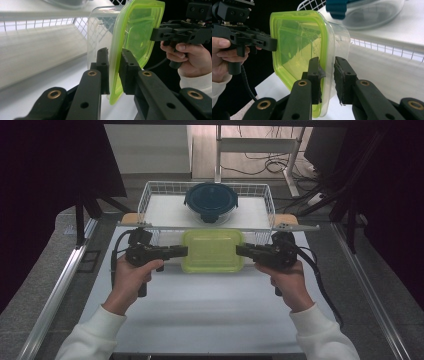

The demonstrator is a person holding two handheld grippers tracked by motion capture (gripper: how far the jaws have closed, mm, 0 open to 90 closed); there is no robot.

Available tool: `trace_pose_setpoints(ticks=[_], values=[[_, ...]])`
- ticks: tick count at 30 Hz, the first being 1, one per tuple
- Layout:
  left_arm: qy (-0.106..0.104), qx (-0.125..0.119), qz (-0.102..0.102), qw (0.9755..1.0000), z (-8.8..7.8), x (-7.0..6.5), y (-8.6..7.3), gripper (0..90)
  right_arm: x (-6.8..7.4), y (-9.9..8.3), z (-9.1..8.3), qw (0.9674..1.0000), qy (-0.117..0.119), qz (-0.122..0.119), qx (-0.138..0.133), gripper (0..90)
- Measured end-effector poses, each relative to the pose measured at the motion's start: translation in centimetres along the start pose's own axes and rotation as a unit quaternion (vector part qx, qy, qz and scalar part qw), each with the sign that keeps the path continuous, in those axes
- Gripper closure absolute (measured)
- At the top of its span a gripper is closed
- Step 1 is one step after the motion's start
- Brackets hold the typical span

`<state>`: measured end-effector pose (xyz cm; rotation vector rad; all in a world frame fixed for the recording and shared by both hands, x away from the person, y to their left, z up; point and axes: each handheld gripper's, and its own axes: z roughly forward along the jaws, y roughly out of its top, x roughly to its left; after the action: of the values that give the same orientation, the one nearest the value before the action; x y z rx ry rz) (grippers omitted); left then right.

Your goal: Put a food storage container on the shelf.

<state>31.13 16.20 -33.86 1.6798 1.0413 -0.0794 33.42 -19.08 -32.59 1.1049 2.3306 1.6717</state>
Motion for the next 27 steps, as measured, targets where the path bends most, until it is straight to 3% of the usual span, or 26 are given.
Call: trace_pose_setpoints(ticks=[13,27], values=[[0.006,-0.009,0.015,0.9998,-0.9,-0.6,3.6,79.7,0.0,3.5,-0.3,0.9999,0.006,-0.002,-0.012,74.6],[0.011,-0.015,0.033,0.9993,-1.6,-0.7,7.0,79.7,0.1,6.7,-0.3,0.9997,-0.005,-0.014,-0.019,75.0]])
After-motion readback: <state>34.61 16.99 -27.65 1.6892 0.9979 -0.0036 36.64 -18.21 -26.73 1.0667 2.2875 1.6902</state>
